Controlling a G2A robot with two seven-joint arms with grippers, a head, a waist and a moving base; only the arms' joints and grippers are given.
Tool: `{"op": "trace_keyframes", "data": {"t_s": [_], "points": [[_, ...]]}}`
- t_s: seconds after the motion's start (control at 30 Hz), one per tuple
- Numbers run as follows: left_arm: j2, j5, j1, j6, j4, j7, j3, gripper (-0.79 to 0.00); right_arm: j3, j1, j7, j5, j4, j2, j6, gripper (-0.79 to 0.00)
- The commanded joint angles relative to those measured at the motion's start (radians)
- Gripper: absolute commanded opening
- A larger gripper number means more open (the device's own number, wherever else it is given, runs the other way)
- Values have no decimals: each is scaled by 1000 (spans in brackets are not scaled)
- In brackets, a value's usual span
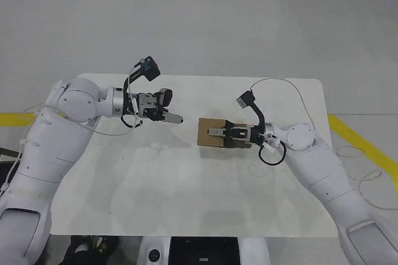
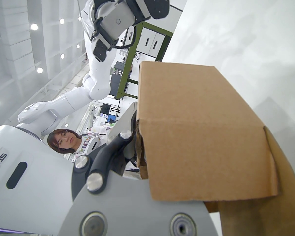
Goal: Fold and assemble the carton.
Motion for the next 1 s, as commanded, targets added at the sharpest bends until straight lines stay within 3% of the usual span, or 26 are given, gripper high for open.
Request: {"op": "trace_keyframes", "data": {"t_s": [0.0,0.1,0.67,0.83,0.97], "points": [[2,58,-7,-38,11,39,8,0,-21,27,4,-4,46,-13,5,-785],[5,118,-18,-86,39,87,14,0,-52,61,-3,-3,98,-35,3,-785],[5,118,-18,-86,39,87,14,0,-166,149,1,6,318,-142,10,-785],[11,243,21,-144,0,196,-5,0,-171,154,0,10,355,-160,8,-779],[14,349,64,-244,1,323,-25,0,-171,157,2,11,374,-171,4,-563]]}}
